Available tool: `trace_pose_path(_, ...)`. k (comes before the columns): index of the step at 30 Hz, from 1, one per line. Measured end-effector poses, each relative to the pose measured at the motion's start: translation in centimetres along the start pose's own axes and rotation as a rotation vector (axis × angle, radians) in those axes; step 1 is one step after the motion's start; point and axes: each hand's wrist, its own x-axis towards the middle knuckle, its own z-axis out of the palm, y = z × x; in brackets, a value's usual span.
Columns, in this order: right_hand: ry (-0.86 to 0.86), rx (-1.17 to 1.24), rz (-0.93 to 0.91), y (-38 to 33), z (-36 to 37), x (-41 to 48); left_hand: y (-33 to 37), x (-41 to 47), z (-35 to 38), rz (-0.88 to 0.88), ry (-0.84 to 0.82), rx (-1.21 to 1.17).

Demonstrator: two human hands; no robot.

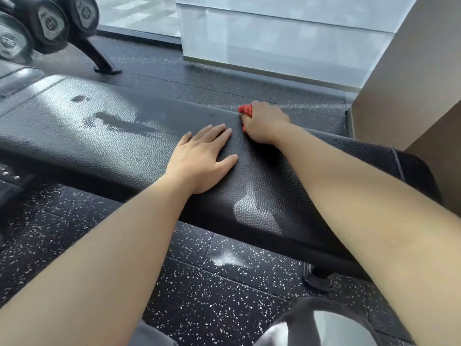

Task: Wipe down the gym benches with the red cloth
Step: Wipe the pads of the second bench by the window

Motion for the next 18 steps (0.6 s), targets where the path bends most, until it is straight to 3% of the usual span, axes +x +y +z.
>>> trace_pose_path(7,0.131,0.008,-0.198,1.9,0.9,-4.5,0.1,-0.5,-0.1,-0.004,-0.010,0.013)
trace_pose_path(12,0.121,-0.007,-0.276,3.4,1.7,-10.7,0.2,-0.8,-0.2,-0.001,0.001,0.009)
trace_pose_path(18,0.119,-0.002,-0.278,3.0,1.6,-7.8,0.1,-0.3,-0.1,0.001,0.019,-0.009)
